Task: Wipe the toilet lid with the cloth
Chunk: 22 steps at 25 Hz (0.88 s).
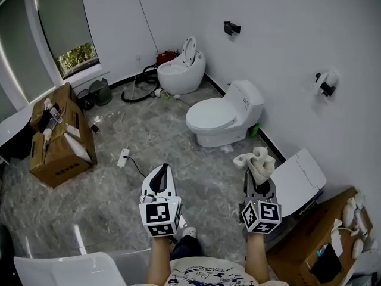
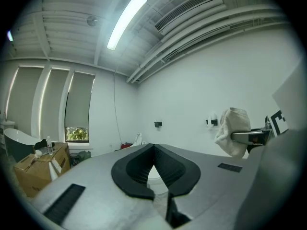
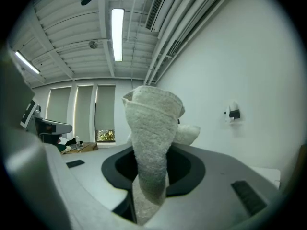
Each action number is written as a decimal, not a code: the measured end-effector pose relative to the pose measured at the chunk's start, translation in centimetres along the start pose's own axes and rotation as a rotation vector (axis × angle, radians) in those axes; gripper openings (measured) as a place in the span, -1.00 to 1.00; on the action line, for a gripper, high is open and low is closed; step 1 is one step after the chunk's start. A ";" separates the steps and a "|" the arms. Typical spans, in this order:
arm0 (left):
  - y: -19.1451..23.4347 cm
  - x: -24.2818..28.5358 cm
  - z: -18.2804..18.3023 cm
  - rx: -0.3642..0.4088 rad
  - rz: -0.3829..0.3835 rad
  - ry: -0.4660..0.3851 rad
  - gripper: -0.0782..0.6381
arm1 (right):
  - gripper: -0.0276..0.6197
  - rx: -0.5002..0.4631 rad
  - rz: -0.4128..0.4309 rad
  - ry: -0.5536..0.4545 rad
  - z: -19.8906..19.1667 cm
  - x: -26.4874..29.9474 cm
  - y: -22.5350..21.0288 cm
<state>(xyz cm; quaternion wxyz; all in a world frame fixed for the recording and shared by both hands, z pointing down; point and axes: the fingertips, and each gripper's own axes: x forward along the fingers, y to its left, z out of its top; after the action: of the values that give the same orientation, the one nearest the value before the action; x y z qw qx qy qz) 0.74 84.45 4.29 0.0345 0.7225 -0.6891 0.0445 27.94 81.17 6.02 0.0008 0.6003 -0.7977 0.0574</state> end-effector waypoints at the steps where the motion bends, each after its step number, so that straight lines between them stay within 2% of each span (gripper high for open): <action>1: 0.6 1.3 0.2 0.005 -0.005 -0.003 -0.77 | -0.56 -0.002 -0.006 -0.003 0.2 1.3 -0.1; 10: 6.3 11.3 2.6 0.044 -0.024 -0.026 -0.77 | -0.56 -0.030 -0.045 -0.030 1.9 11.4 0.7; 17: 8.5 16.3 3.2 0.051 -0.036 -0.049 -0.77 | -0.56 -0.053 -0.058 -0.023 1.6 15.7 1.2; 22: 9.7 19.5 2.3 0.049 -0.019 -0.018 -0.77 | -0.56 -0.065 -0.069 -0.002 1.0 18.6 0.2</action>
<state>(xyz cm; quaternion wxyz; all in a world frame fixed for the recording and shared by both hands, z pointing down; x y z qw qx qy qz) -7.96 64.37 4.05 0.0109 0.7301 -0.6810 0.0546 22.62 63.35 6.35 0.0215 0.6270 -0.7781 0.0308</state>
